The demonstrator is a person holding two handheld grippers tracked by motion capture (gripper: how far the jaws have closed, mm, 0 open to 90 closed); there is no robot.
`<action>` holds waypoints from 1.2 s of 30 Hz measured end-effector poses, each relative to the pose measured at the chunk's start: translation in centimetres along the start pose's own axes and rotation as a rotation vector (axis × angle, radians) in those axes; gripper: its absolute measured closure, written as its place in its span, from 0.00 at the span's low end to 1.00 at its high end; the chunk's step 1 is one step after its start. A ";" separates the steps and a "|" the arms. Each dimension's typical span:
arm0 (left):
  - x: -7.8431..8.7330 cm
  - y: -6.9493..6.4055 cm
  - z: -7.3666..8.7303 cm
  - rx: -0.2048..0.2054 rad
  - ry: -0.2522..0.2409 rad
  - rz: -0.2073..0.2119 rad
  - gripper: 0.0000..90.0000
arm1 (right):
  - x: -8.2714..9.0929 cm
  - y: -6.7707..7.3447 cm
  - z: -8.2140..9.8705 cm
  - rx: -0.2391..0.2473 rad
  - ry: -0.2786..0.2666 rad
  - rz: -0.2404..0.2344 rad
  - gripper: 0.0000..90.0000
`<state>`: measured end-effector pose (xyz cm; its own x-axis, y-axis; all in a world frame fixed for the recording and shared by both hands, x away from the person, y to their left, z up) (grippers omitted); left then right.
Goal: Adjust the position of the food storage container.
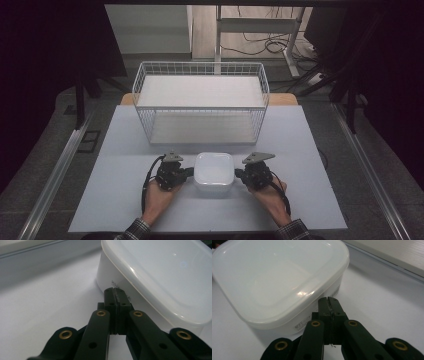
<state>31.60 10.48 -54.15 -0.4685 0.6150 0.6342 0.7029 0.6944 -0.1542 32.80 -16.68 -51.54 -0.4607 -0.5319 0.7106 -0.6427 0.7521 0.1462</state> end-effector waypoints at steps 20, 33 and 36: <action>3.2 -1.8 1.6 0.006 -0.004 -0.006 0.91 | 1.4 1.9 1.3 0.003 0.008 -0.033 0.96; 5.6 -0.9 2.8 0.031 -0.028 0.015 0.26 | 4.6 0.6 1.7 0.018 -0.094 -0.001 0.61; 5.7 -0.9 3.6 0.021 0.007 0.008 0.19 | 4.7 0.7 2.0 0.024 -0.096 0.001 0.41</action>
Point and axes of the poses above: each handheld gripper's, and its own axes: x roughly backward along the jaws, z roughly out of its underside, y roughly to its left, the point moved 2 cm from there along -x, roughly forward along the jaws, and after that the axes turned 9 degrees about -x, right-handed, at the moved point
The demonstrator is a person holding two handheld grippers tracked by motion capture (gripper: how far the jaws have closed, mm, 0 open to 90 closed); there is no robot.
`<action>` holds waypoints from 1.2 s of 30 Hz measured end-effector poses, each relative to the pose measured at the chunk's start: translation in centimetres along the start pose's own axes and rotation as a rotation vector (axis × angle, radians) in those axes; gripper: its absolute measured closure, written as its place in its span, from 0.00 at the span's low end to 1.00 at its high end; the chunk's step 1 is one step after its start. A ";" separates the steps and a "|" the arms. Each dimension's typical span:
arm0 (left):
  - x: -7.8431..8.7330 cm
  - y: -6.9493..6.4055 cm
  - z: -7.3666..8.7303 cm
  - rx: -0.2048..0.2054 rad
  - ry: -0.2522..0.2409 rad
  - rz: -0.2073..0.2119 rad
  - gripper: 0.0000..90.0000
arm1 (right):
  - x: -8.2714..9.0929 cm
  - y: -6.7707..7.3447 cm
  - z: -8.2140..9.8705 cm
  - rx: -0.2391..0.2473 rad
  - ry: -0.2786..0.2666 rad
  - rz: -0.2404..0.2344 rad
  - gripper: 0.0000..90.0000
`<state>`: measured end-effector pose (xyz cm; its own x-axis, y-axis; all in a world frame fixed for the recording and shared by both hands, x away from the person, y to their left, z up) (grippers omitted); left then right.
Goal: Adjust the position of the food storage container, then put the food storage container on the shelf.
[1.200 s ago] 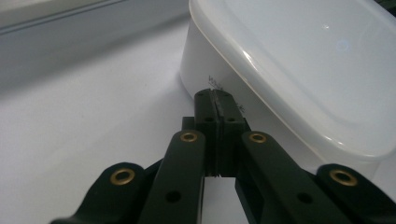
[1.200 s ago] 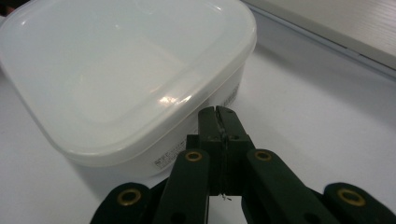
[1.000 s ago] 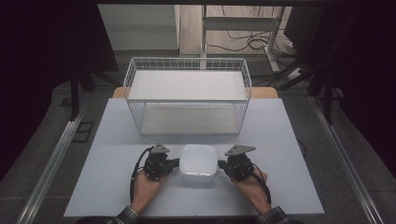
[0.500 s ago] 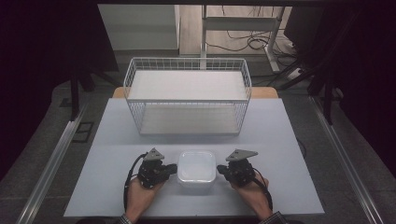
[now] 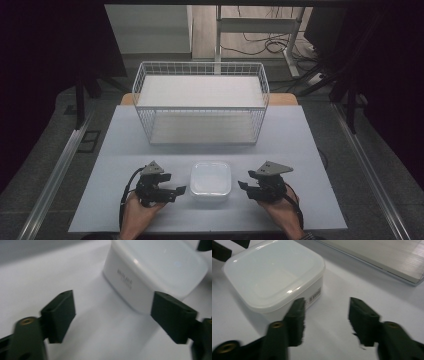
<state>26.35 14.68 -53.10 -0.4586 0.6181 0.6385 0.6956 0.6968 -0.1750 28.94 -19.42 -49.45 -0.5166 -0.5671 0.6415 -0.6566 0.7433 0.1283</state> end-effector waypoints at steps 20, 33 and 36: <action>-0.5 0.1 0.8 -0.089 0.012 0.055 0.00 | -0.9 0.2 0.8 0.024 -0.010 -0.031 0.02; -1.1 -0.3 -3.0 -0.097 -0.006 0.165 0.00 | -2.1 1.1 -0.7 0.012 0.001 -0.058 0.00; -1.8 -0.2 -3.8 -0.103 0.002 0.163 0.01 | -2.7 1.3 -1.5 -0.034 0.000 -0.077 0.00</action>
Point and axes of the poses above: each handheld gripper's, and its own axes: x roughly backward along the jaws, z roughly out of its underside, y roughly to its left, the point moved 2 cm from there along -x, roughly forward along the jaws, and after that the axes turned 9 degrees about -x, right-handed, at the moved point
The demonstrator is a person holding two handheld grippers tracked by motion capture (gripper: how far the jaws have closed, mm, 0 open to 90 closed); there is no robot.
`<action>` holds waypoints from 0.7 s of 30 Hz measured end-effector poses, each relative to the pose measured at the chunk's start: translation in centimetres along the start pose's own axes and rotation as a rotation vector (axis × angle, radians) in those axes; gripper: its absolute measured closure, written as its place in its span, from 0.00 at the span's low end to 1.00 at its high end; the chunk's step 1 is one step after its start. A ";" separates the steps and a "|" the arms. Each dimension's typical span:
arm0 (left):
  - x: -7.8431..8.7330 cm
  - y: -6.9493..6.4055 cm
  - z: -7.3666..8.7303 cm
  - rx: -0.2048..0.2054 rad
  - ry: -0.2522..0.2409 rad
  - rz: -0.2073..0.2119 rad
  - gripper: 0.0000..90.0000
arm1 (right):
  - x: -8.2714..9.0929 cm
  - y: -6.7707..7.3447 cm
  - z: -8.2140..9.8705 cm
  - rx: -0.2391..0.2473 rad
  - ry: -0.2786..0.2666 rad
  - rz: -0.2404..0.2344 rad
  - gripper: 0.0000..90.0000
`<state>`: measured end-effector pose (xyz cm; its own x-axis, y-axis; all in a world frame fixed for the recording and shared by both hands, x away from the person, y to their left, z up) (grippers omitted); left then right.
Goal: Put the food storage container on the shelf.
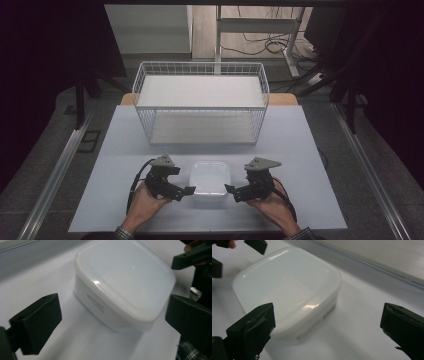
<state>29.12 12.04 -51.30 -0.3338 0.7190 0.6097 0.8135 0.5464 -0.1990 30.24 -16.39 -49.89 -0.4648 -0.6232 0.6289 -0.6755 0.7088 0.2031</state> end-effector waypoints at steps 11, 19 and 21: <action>-1.9 1.4 -1.1 0.002 0.004 0.040 0.17 | -2.0 0.6 -1.4 -0.057 0.077 -0.052 0.16; -1.2 0.8 -0.8 0.061 0.007 0.083 0.39 | -1.9 0.0 -1.3 -0.188 0.148 -0.157 0.36; -0.7 0.4 -0.6 0.074 0.010 0.070 0.43 | -1.3 0.1 -1.2 -0.205 0.160 -0.151 0.45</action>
Point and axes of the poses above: each handheld gripper's, and its own axes: x roughly backward along the jaws, z roughly out of its underside, y roughly to its left, the point moved 2 cm from there along -x, roughly forward along the jaws, and after that the axes turned 9 degrees about -x, right-handed, at the moved point
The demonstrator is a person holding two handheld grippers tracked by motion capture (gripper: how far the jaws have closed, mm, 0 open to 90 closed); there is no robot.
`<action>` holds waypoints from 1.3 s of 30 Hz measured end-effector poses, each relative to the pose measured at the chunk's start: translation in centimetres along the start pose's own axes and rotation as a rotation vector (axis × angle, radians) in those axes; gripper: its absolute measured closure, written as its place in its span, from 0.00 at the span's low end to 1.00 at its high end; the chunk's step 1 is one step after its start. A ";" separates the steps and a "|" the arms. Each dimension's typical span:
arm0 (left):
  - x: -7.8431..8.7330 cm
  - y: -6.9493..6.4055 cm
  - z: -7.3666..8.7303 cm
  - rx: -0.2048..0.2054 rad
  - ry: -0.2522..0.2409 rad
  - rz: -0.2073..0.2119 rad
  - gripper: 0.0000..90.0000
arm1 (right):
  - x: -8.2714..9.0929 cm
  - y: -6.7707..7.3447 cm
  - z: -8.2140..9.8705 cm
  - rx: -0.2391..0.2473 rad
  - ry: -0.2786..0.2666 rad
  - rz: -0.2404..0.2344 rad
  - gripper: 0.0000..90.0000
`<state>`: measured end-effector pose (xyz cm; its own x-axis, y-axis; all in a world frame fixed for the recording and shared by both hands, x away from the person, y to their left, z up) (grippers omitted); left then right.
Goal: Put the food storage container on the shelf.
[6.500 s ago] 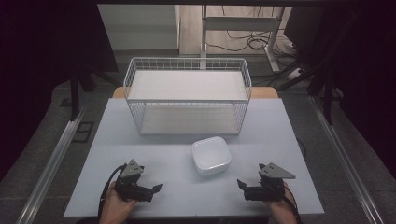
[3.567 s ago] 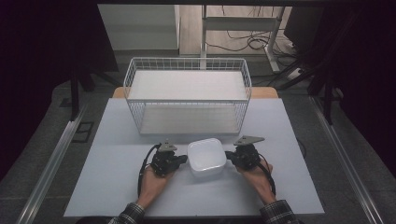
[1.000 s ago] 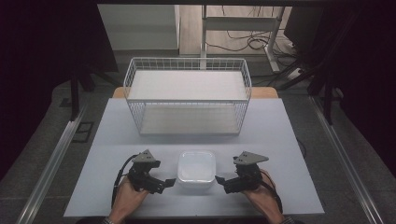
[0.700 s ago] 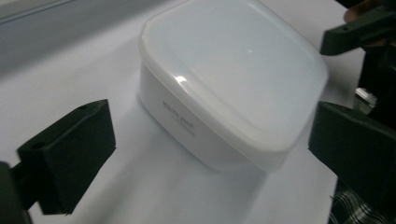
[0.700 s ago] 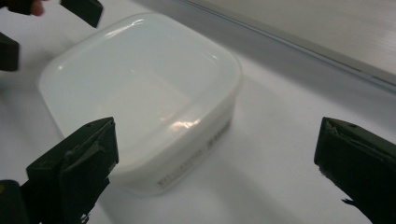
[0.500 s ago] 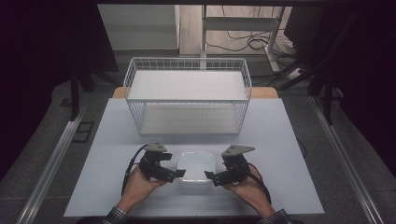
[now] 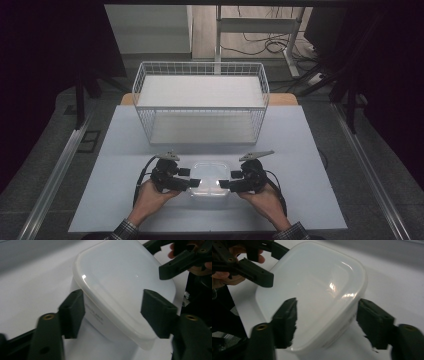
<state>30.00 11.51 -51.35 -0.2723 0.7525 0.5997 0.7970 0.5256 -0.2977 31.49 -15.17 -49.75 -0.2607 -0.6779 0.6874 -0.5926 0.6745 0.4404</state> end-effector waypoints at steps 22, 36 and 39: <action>1.8 -1.5 0.9 0.054 -0.120 -0.085 0.89 | 2.3 1.2 1.0 -0.008 -0.167 0.093 0.86; 3.0 -1.4 -1.2 0.026 -0.159 -0.122 0.89 | 3.6 1.6 -0.7 0.042 -0.238 0.071 0.87; 3.6 -1.3 -2.2 0.012 -0.168 -0.137 0.89 | 4.0 1.8 -1.5 0.051 -0.255 0.069 0.87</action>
<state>29.13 12.65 -47.18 -0.4645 0.7285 0.5036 0.7402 0.6315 -0.2308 30.53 -16.25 -45.39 -0.4817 -0.6870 0.5440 -0.6026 0.7104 0.3636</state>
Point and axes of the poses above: each handheld gripper's, and its own axes: x roughly backward along the jaws, z roughly out of its underside, y roughly to its left, the point moved 2 cm from there along -x, roughly forward along the jaws, and after that the axes turned 9 degrees about -x, right-handed, at the moved point
